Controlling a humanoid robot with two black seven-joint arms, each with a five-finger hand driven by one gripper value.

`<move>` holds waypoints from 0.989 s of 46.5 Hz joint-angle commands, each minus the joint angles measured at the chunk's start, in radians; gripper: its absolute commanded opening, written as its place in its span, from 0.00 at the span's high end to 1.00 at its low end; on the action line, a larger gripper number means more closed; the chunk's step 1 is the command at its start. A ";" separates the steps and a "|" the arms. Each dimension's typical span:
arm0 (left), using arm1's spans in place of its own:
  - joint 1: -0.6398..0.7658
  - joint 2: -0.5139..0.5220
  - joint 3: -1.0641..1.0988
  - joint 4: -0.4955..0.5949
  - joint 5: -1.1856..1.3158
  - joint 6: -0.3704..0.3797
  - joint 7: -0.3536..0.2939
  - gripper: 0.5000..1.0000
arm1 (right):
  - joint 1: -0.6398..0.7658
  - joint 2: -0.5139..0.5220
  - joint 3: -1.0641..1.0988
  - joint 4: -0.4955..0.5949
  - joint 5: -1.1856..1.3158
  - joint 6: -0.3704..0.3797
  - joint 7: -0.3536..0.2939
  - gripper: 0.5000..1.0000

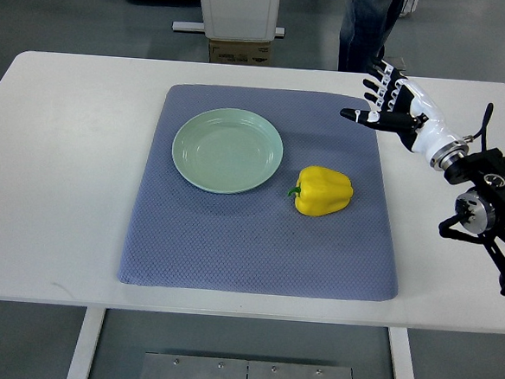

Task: Place yellow pepper on plate with right hand
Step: 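Move the right hand down toward the yellow bell pepper, then close the right hand fingers around the yellow pepper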

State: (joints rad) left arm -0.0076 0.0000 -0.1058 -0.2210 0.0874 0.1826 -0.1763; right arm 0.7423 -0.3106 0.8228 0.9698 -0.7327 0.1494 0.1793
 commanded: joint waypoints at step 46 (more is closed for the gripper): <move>0.000 0.000 0.000 0.000 0.000 0.000 0.000 0.00 | 0.060 -0.088 -0.303 0.079 -0.266 0.131 0.048 0.04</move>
State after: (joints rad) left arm -0.0077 0.0000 -0.1059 -0.2208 0.0874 0.1824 -0.1766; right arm 0.8043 -0.4008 0.5234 1.0494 -0.9985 0.2824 0.2272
